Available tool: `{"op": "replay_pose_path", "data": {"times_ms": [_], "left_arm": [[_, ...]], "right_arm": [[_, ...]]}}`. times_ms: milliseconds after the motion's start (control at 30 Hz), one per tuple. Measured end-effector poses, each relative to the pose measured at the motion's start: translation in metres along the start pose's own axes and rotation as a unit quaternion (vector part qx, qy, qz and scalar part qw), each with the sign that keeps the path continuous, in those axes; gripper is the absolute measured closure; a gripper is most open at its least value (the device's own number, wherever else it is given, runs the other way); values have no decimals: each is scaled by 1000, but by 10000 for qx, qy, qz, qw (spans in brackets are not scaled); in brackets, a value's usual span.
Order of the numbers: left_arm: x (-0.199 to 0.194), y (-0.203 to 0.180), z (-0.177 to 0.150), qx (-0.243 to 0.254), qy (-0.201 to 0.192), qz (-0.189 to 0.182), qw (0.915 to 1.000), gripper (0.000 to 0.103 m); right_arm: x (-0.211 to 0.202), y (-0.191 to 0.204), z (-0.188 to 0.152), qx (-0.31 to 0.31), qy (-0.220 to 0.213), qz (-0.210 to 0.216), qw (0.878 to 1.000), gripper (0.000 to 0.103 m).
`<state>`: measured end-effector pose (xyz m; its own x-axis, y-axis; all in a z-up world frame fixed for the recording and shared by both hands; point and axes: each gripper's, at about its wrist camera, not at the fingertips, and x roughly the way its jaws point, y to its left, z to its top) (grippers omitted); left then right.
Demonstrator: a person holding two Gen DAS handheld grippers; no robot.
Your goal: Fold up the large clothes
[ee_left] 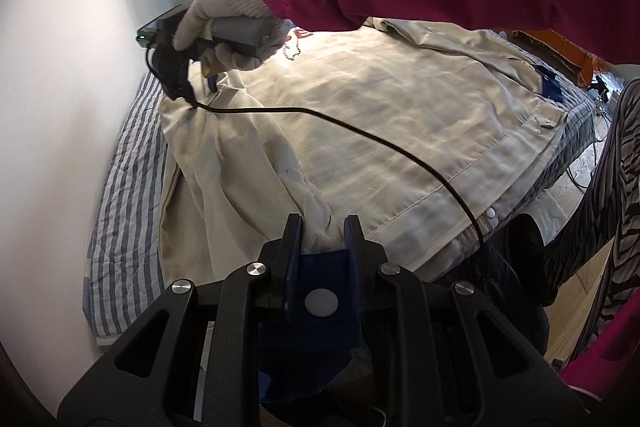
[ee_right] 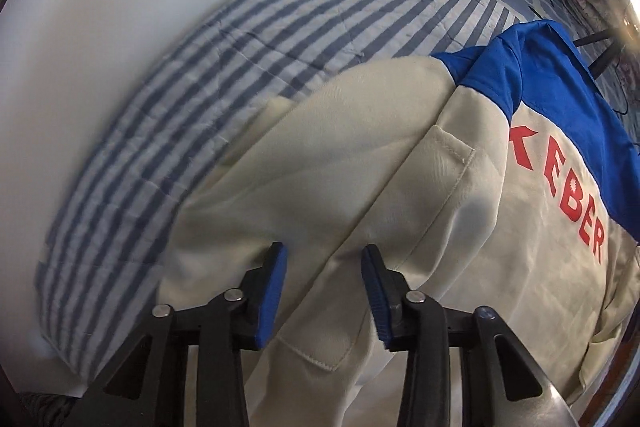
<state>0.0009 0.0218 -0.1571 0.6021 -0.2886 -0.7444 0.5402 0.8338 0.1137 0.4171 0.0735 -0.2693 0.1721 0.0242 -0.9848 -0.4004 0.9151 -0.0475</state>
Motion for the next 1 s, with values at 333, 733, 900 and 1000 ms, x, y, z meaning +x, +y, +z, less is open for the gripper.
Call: {"op": "replay_pose_path", "data": {"times_ms": [333, 733, 900, 1000], "left_arm": [[3, -3, 0, 51, 74, -30, 10000, 83], [3, -19, 1, 287, 180, -252, 9991, 81], [-3, -33, -7, 431, 253, -476, 9976, 72], [-16, -32, -12, 280, 197, -575, 9978, 54]], "right_arm": [[-8, -42, -24, 301, -313, 458, 9980, 103], [-54, -183, -125, 2075, -1637, 2463, 9325, 103], [-28, -212, -153, 2221, -915, 1328, 9616, 98], [-42, -216, -163, 2139, -1082, 1636, 9570, 70]]}}
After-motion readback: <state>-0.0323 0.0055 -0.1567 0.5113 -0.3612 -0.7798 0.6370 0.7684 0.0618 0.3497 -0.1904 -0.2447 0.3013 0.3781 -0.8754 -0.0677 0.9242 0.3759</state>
